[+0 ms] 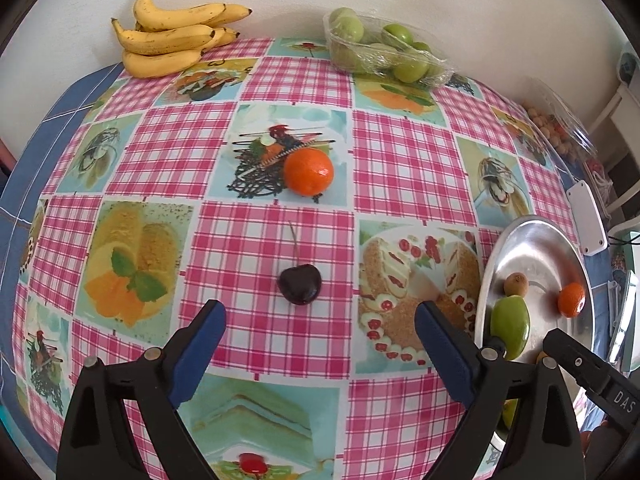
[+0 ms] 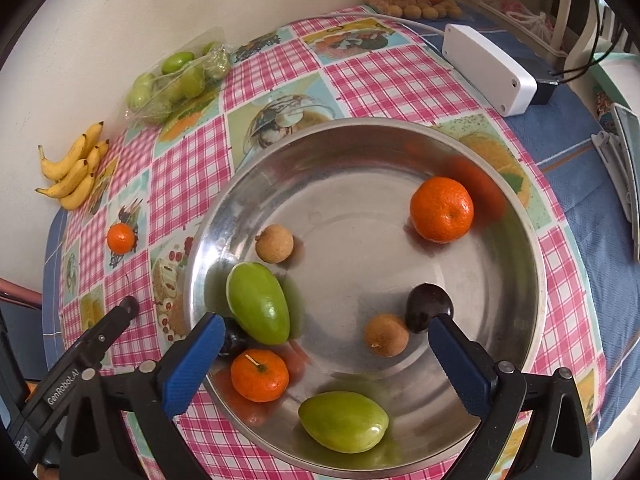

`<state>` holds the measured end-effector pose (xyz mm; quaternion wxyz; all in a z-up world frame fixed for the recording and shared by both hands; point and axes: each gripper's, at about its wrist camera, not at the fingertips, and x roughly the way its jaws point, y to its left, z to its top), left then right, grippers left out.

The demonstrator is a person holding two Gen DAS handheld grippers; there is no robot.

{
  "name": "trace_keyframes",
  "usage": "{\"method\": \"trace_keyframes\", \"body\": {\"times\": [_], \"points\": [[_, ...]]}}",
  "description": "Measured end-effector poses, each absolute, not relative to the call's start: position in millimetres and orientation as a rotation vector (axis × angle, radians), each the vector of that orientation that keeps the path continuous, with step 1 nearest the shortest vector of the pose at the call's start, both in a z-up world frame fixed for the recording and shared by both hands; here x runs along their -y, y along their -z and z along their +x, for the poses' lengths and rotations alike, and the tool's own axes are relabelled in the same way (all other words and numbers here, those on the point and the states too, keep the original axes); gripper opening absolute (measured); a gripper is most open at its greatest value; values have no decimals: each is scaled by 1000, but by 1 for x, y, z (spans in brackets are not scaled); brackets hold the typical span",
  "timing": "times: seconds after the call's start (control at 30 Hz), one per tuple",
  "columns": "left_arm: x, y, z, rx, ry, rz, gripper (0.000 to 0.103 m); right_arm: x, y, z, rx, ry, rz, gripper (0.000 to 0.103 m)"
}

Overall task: Organize fruits
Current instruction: 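Move both grippers back to the remaining dark cherry on the cloth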

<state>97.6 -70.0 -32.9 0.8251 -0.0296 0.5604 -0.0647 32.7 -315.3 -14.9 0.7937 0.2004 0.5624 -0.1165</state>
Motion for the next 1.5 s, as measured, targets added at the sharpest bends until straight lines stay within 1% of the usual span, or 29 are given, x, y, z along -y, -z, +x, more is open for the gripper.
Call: {"method": "trace_keyframes", "body": {"times": [0.2, 0.57, 0.83, 1.1, 1.5], "points": [[33, 29, 108, -1176, 49, -95, 95, 297, 3, 40, -1153, 229, 418, 103], [-39, 24, 114, -1146, -117, -179, 95, 240, -6, 58, -1140, 154, 387, 103], [-56, 26, 115, -1167, -134, -169, 95, 186, -1, 77, -1174, 75, 336, 103], [-86, 32, 115, -1186, -168, -219, 95, 141, 7, 91, -1224, -4, 262, 103], [-88, 60, 125, -1267, -146, -252, 95, 118, 45, 116, -1300, -19, 163, 103]]}}
